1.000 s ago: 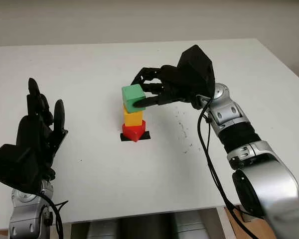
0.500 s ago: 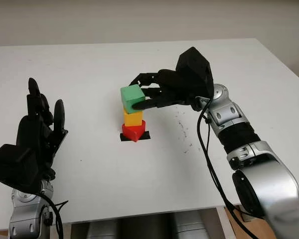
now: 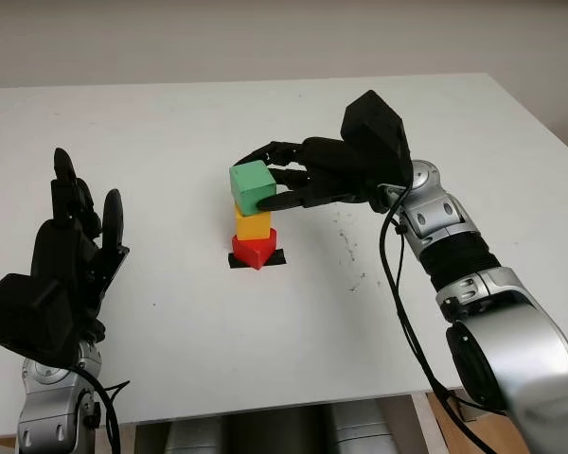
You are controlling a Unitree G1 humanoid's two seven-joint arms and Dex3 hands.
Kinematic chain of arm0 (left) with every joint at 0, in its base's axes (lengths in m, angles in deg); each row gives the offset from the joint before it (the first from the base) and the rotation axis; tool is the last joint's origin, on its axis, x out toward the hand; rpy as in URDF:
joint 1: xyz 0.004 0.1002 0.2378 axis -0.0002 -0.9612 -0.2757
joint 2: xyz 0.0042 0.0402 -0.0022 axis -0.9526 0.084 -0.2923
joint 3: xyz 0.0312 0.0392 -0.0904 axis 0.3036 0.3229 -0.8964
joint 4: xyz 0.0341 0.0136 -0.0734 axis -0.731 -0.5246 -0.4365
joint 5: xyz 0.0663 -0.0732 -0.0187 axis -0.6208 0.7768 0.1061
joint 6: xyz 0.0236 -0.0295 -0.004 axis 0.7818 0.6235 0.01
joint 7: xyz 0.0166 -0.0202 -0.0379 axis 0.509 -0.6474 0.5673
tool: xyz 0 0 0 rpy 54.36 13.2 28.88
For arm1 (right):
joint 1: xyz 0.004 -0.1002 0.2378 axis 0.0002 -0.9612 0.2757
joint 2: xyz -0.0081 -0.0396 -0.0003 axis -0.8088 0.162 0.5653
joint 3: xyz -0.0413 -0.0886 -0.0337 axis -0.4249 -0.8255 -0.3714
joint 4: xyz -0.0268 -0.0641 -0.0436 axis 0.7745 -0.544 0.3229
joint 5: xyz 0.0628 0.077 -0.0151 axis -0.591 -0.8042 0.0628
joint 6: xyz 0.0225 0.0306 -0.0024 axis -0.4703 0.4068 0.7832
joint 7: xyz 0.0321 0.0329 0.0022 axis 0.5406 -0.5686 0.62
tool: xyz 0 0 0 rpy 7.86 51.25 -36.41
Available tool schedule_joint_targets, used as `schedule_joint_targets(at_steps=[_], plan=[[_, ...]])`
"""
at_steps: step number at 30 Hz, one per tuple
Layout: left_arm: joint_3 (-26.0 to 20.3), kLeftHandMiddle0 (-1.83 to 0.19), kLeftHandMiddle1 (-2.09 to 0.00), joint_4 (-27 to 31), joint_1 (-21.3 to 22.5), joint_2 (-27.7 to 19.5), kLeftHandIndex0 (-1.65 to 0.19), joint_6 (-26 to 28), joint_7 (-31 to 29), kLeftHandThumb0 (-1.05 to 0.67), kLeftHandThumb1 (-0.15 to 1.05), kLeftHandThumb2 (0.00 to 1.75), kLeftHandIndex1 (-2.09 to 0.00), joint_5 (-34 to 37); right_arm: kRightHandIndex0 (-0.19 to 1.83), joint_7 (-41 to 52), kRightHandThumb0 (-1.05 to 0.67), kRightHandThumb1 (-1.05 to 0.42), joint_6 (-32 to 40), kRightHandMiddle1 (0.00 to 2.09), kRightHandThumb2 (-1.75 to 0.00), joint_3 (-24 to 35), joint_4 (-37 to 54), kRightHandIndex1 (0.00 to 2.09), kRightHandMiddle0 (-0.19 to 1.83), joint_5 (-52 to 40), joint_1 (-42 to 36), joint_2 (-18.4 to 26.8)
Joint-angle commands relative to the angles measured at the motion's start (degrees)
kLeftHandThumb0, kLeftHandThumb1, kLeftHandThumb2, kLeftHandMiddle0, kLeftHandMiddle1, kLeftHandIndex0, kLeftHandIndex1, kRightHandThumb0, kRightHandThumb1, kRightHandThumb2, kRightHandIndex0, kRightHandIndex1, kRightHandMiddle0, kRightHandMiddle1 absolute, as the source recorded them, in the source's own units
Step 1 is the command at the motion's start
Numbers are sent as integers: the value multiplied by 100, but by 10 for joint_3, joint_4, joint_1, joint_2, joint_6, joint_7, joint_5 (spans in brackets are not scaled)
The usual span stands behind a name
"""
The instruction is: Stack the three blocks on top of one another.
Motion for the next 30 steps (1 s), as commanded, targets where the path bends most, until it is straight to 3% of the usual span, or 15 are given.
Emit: schedule_joint_targets(at_steps=[1, 5, 15, 18, 21, 23, 30], plan=[[0, 19, 0, 0, 7, -1, 19, -2, -1, -69, 105, 52, 0, 2, -18, 16, -70, -91, -6, 16, -5, 5, 20, 0, -18, -9, 6, 13], [-1, 19, 0, -2, 9, -2, 19, -3, -2, -69, 105, 51, 0, 4, -19, 34, -76, -90, 2, 1, -5, 15, 52, 0, -19, -27, -1, 26], [-2, 19, 0, -6, 9, -4, 19, -5, -3, -70, 105, 51, 0, 4, -19, 38, -95, -90, 8, 0, -5, 62, 106, 0, -19, -80, -32, 56], [-2, 19, 0, -8, 10, -3, 19, -7, -2, -70, 105, 51, 0, 3, -19, 1, -96, -97, 41, 0, -8, 91, 152, 0, -19, -103, -59, 53], [-3, 19, 0, -11, 10, -5, 19, -7, -2, -69, 105, 52, 0, 1, -19, -78, -87, -104, 50, 0, -45, 118, 224, 0, -19, -112, -109, 37], [-3, 19, 0, -12, 11, -5, 19, -3, -3, -70, 105, 52, 0, 3, -19, -135, -84, -105, 41, 0, -58, 136, 252, 0, -19, -120, -146, 15], [3, 19, 0, -15, 12, -8, 19, 10, -5, -69, 105, 54, 0, -3, -19, -214, -77, -105, 45, 0, -77, 159, 287, 0, -19, -144, -219, -14]])
